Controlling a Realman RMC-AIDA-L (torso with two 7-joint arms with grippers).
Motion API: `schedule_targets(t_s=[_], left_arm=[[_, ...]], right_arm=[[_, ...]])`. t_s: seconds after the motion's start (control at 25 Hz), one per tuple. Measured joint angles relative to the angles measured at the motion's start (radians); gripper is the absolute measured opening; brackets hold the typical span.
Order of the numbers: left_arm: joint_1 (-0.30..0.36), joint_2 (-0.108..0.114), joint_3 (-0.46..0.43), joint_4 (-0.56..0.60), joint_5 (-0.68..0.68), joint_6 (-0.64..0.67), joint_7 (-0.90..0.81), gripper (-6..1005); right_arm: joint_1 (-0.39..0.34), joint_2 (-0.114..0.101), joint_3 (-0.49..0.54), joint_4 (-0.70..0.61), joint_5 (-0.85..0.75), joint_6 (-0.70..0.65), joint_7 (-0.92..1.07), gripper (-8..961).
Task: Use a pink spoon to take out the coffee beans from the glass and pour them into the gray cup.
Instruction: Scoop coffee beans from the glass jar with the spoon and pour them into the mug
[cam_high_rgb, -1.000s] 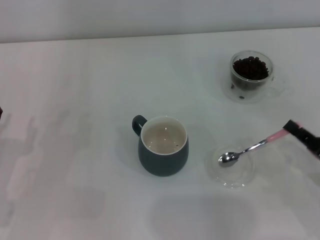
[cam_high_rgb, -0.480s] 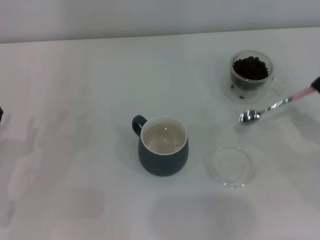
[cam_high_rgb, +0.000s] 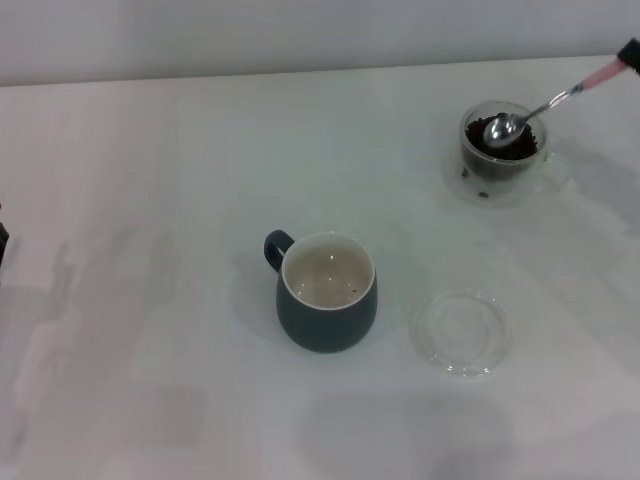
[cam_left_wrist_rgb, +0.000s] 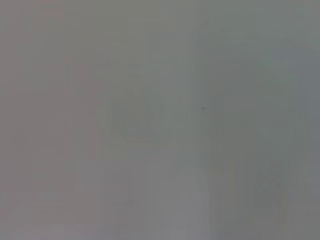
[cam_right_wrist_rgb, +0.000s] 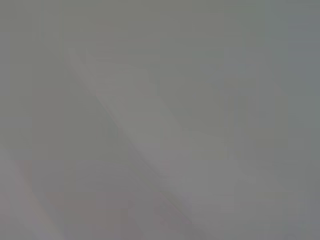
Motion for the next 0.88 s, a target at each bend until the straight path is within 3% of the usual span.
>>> schedule_targets(t_s=[0.36, 0.88], left_arm=[[0.01, 0.0, 0.002, 0.002, 0.001, 0.002, -0.016, 565], [0.013, 0.0, 0.002, -0.001, 0.0, 0.001, -0.015, 564]], right_arm=[[0.036, -0.002, 0.0, -0.038, 0.005, -0.081, -0.136, 147], [0.034, 0.017, -0.026, -0.038, -0.003, -0.141, -0.366, 147]])
